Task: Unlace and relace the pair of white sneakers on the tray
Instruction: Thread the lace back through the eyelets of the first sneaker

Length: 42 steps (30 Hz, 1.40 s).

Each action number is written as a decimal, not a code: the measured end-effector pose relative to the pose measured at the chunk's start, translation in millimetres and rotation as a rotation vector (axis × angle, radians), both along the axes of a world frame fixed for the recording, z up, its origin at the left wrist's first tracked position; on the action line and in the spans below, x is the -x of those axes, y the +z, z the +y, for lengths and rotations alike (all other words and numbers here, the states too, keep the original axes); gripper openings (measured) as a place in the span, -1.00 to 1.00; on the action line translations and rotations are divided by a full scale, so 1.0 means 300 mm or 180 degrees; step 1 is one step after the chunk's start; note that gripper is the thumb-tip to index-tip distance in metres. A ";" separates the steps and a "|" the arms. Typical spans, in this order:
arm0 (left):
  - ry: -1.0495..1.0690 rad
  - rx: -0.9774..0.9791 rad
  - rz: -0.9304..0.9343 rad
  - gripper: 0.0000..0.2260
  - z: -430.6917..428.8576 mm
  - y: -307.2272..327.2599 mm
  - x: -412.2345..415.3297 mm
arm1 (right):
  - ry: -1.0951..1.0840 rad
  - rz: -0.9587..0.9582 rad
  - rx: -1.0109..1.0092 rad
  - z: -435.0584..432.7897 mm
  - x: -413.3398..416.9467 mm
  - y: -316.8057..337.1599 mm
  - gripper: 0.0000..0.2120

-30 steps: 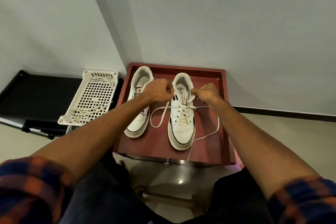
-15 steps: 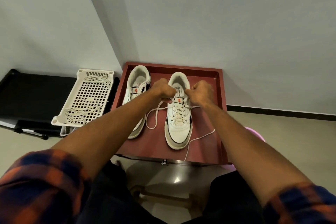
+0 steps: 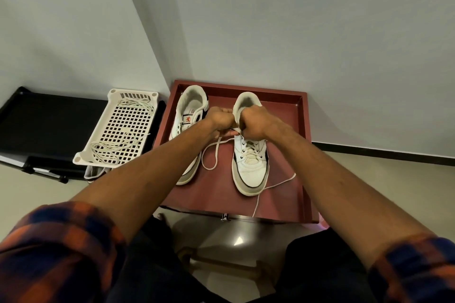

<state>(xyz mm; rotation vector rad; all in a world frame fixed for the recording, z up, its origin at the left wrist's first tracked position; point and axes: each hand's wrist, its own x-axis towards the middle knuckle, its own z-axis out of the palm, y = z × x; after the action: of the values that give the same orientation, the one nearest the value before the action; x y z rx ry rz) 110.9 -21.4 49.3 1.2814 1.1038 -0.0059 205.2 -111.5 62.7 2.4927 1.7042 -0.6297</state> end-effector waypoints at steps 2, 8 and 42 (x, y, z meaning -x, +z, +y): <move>-0.0013 0.0041 -0.0030 -0.67 -0.005 0.003 0.000 | 0.0048 0.0077 0.0189 0.000 -0.004 0.010 -0.87; -0.0040 0.0078 -0.0037 -0.67 0.000 0.008 0.006 | -0.0057 0.0493 0.0304 -0.014 -0.046 -0.010 -0.89; -0.0047 -0.0016 0.0208 -0.68 -0.009 0.009 -0.012 | -0.0690 0.2172 0.0048 -0.071 -0.072 -0.034 -0.75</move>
<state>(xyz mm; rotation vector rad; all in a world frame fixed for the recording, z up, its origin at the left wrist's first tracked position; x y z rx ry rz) 114.7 -24.2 52.0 1.3016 1.1508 -0.0564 226.8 -132.8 52.4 2.6463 1.5579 -1.6583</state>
